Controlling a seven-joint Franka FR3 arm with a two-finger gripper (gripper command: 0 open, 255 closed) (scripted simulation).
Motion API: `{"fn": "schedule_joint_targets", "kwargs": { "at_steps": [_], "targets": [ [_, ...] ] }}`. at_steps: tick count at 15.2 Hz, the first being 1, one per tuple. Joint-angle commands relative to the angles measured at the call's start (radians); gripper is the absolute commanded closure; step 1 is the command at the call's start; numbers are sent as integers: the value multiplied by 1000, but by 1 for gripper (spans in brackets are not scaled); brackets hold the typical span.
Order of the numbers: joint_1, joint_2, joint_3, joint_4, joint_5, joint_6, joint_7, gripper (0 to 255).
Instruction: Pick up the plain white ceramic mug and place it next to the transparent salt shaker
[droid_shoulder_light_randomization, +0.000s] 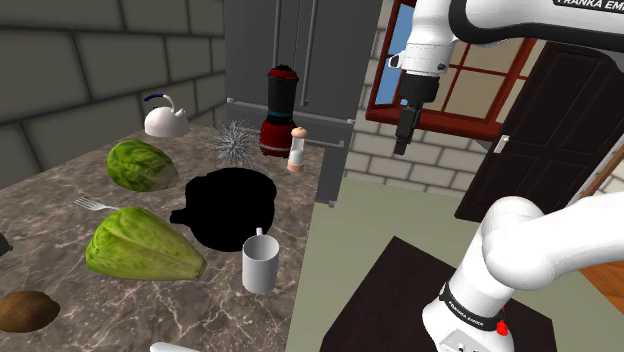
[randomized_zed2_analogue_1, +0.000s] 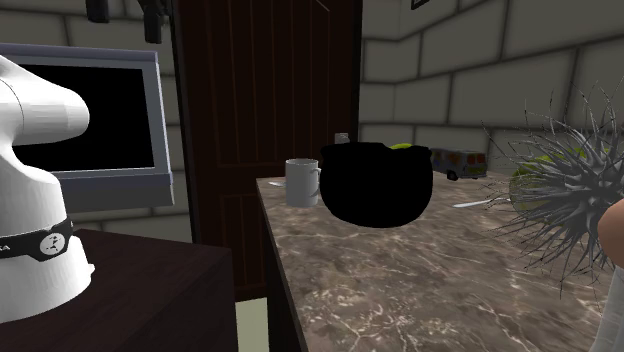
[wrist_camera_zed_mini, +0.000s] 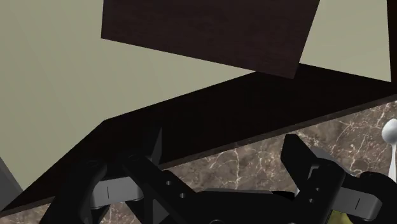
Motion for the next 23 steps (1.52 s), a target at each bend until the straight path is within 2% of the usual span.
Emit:
{"fn": "schedule_joint_targets", "kwargs": {
  "at_steps": [1, 8, 14, 19, 23],
  "targets": [
    [0, 0, 0, 0, 0, 0, 0, 0],
    [48, 78, 129, -74, 92, 181, 120, 0],
    [82, 199, 244, -87, 148, 344, 219, 0],
    [98, 334, 340, -62, 165, 478, 307, 0],
    [100, 461, 418, -19, 150, 579, 387, 0]
  ]
}}
